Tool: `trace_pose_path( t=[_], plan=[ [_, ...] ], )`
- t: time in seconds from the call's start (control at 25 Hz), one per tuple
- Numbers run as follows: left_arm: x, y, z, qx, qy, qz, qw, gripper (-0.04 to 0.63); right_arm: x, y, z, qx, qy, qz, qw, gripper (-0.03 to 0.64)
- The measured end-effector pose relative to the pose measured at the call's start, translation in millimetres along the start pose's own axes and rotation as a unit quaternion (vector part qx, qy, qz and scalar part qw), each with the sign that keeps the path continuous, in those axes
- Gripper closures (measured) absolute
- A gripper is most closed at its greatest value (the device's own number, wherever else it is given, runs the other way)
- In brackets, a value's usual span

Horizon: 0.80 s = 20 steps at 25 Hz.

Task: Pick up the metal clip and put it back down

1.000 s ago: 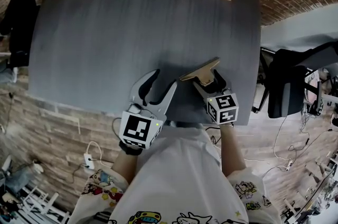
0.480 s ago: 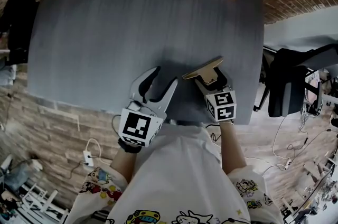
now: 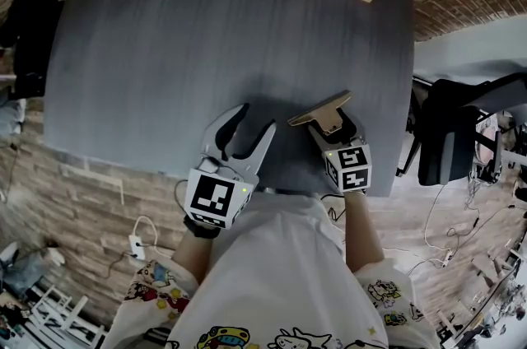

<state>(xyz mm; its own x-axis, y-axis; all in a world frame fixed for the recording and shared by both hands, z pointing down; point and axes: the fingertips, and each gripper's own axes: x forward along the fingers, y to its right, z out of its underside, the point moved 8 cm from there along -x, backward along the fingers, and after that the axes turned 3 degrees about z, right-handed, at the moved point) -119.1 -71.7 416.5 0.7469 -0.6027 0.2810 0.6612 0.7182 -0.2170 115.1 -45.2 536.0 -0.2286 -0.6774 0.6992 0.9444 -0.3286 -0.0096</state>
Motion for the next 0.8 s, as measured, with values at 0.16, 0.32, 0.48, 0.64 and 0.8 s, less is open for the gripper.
trace_pose_path(
  t=[0.16, 0.32, 0.48, 0.64, 0.8],
  plan=[
    [-1.2, -1.5, 0.6, -0.003, 0.000, -0.002, 1.0000, 0.390, 0.9, -4.4, -1.7, -0.009, 0.000, -0.002, 1.000, 0.324],
    [-2.0, -1.5, -0.9, -0.004, -0.002, 0.000, 1.0000, 0.390, -0.1, -4.8, -2.1, -0.008, -0.002, 0.004, 1.000, 0.328],
    [-4.2, -4.2, -1.4, -0.003, 0.005, -0.009, 0.9999, 0.390, -0.2, -5.4, -2.8, -0.014, -0.004, 0.003, 1.000, 0.328],
    [-5.5, -5.7, -2.1, -0.004, 0.007, -0.014, 0.9999, 0.390, -1.0, -6.7, -5.1, -0.016, -0.002, 0.000, 1.000, 0.328],
    [-7.7, -5.8, -4.3, -0.004, 0.004, -0.013, 0.9999, 0.390, -4.1, -7.3, -10.0, -0.011, 0.008, 0.000, 1.000, 0.328]
  ],
)
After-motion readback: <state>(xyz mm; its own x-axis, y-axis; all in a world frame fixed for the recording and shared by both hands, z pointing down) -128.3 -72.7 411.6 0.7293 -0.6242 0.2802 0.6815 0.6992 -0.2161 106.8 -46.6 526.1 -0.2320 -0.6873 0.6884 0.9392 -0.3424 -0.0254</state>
